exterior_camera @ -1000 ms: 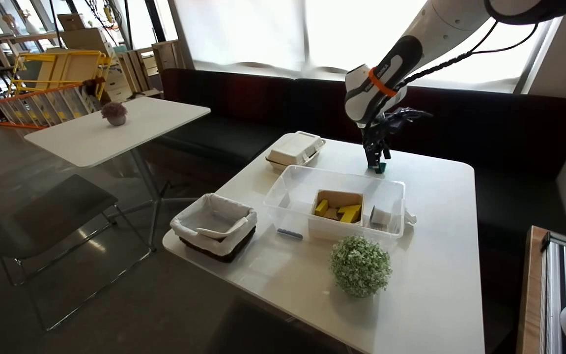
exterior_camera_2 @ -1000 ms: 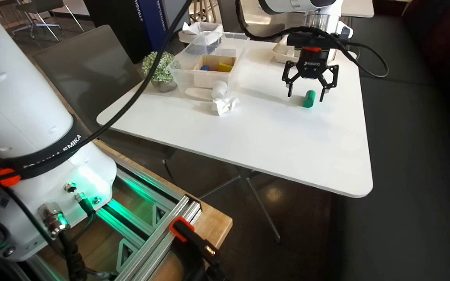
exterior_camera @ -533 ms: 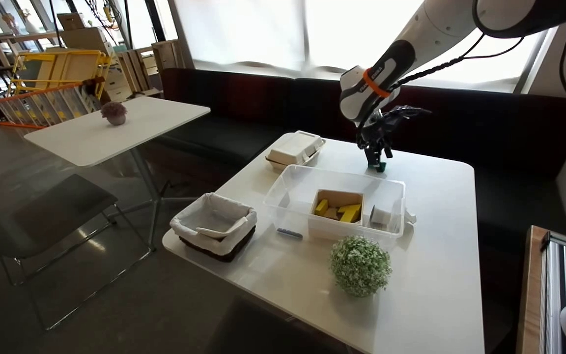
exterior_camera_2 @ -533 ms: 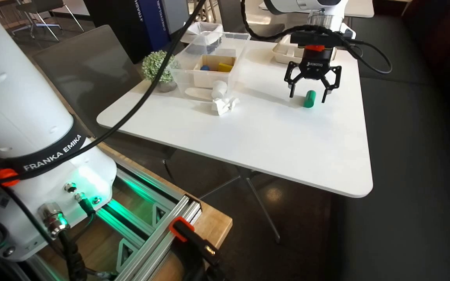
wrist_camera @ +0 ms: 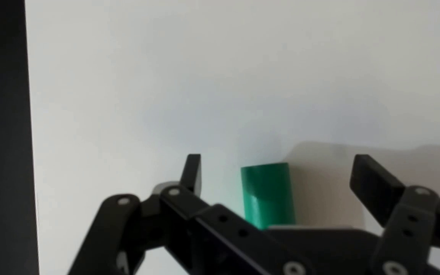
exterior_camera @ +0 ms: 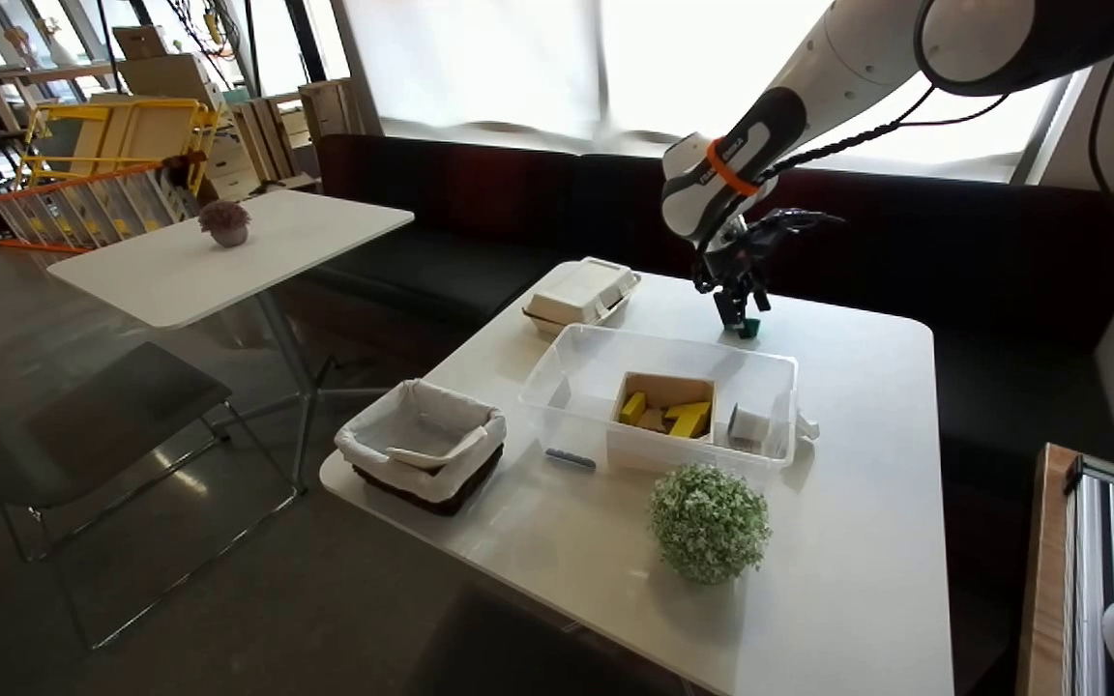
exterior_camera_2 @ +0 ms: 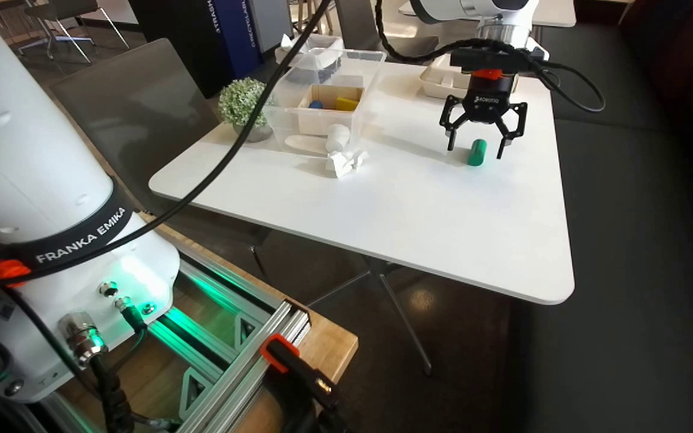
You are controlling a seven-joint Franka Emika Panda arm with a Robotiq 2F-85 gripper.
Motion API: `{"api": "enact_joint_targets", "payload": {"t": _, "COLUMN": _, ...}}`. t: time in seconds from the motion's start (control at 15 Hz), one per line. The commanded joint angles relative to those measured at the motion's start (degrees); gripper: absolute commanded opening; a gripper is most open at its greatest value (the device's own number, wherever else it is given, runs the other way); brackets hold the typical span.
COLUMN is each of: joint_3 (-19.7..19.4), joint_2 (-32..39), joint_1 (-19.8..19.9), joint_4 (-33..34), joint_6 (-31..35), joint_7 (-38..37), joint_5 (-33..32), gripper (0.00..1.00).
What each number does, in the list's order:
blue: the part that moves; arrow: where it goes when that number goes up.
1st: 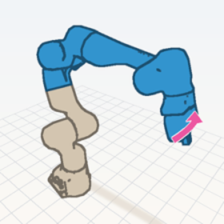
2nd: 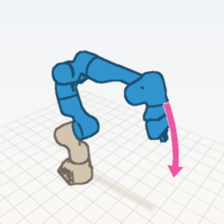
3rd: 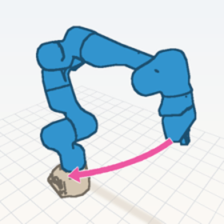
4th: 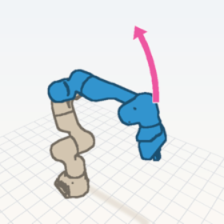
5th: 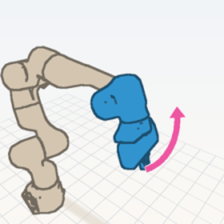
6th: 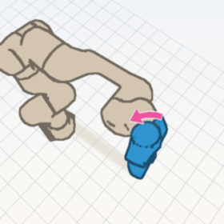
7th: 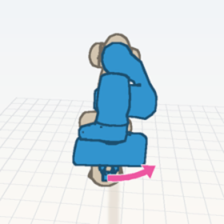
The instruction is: Remove the green block from the bowl
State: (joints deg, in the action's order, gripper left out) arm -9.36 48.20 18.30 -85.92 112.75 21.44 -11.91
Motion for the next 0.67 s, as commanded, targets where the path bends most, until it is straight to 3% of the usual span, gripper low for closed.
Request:
{"api": "enact_joint_targets", "payload": {"t": 0.0, "joint_3": 0.7, "joint_2": 2.5, "joint_1": -0.2, "joint_4": 3.9, "joint_6": -2.9, "joint_7": -0.2, "joint_5": 0.1, "gripper": 1.00}}
{"api": "enact_joint_targets", "payload": {"t": 0.6, "joint_3": 1.4, "joint_2": 6.6, "joint_1": -1.6, "joint_4": 10.8, "joint_6": -6.3, "joint_7": -1.5, "joint_5": 0.2, "gripper": 1.00}}
